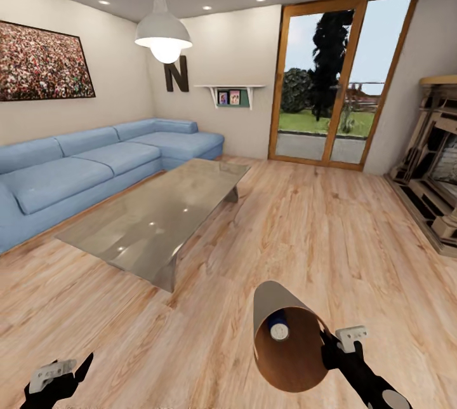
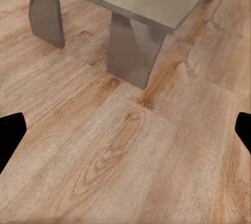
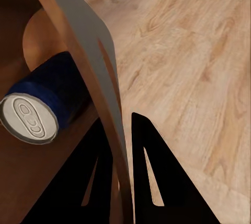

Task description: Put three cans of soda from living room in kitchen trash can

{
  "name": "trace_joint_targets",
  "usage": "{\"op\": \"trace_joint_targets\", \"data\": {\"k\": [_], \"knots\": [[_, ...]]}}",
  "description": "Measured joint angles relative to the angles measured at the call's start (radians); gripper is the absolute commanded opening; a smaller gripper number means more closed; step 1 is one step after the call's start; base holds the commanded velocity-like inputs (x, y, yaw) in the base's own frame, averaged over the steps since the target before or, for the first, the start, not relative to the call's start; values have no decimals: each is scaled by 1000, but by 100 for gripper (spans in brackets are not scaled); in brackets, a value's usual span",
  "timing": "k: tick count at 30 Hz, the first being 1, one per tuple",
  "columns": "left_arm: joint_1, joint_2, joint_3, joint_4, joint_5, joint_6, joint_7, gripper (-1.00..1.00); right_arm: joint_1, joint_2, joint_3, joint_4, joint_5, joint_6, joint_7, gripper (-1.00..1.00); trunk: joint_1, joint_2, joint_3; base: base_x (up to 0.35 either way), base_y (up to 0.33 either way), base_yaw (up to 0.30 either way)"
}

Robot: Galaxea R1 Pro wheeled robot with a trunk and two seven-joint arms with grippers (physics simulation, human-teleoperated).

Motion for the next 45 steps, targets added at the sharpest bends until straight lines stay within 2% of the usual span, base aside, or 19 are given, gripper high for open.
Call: {"op": "trace_joint_targets", "data": {"k": [10,24,45], "knots": [[0,0,0,1,0,-7,0,100,0,0,3,4,1,0,0,-100,0,0,-9,0,67,209],[0,-3,0,3,0,-9,0,100,0,-1,3,10,1,-3,0,-100,0,0,-23,-24,269,203],[0,-3,0,4,0,-10,0,100,0,1,5,10,4,-5,0,-100,0,0,-34,-78,283,75]]}}
